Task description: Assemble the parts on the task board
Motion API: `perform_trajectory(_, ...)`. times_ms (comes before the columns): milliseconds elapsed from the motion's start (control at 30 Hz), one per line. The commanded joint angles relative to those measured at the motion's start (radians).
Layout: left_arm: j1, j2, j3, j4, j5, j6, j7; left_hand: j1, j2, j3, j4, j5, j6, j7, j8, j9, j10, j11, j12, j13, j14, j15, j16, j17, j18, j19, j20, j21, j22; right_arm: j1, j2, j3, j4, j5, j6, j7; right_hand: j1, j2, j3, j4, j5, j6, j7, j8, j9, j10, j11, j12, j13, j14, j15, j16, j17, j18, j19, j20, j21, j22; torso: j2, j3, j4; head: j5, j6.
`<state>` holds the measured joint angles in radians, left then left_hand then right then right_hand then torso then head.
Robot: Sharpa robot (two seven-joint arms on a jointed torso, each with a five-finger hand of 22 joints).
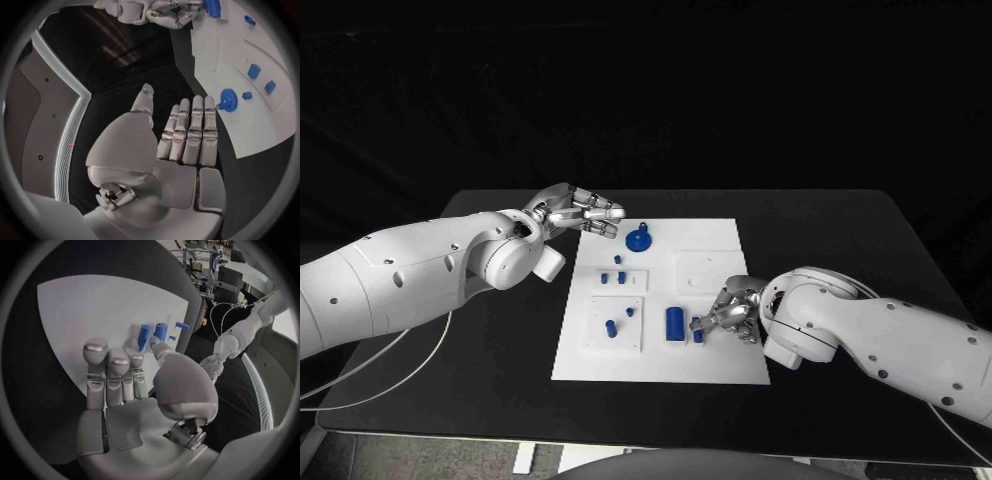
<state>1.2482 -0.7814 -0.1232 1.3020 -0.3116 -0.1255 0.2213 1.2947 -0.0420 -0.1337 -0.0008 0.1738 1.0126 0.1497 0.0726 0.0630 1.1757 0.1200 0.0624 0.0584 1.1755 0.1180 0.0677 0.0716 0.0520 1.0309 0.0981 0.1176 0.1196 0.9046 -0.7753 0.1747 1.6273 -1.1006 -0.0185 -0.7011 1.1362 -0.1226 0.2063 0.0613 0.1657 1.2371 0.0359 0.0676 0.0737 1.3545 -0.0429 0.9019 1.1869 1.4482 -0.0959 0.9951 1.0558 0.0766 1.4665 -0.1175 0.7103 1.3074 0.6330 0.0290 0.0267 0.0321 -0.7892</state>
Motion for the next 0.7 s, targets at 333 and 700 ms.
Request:
perform_trajectory(333, 0.001, -0.003, 0.0, 0.001, -0.007, 0.012, 0.002, -0.001, -0.003, 0.004, 0.008, -0.004, -0.007, -0.003, 0.001, 0.0, -0.007, 0.001, -0.002, 0.001, -0.008, 0.0, -0.004, 0.0, -0.01, -0.007, 0.003, 0.003, -0.002, -0.004, -0.03, -0.002, 0.018, 0.025, 0.068, 0.051, -0.013, 0.001, -0.23, 0.082, -0.033, -0.011, 0.011, -0.003, 0.006, 0.001, 0.002, -0.007, -0.004, 0.005, 0.002, -0.008, -0.002, -0.006, 0.052, 0.0, -0.008, 0.0, 0.0, 0.0009, -0.001, -0.002, 0.002)
perform_trajectory(700, 0.001, -0.004, 0.0, 0.002, -0.008, 0.013, 0.001, -0.001, -0.003, 0.004, 0.008, -0.004, -0.007, -0.003, 0.001, 0.0, -0.007, 0.001, -0.002, 0.001, -0.008, 0.0, -0.004, 0.0, -0.01, -0.007, 0.003, 0.003, -0.002, -0.008, -0.049, -0.002, 0.027, 0.031, 0.105, 0.067, 0.002, 0.034, -0.275, 0.032, -0.032, -0.01, 0.011, -0.003, 0.009, 0.001, 0.004, -0.006, -0.003, 0.006, 0.001, -0.007, 0.0, -0.006, 0.052, 0.001, -0.006, 0.002, 0.001, 0.0005, -0.0006, -0.004, 0.001)
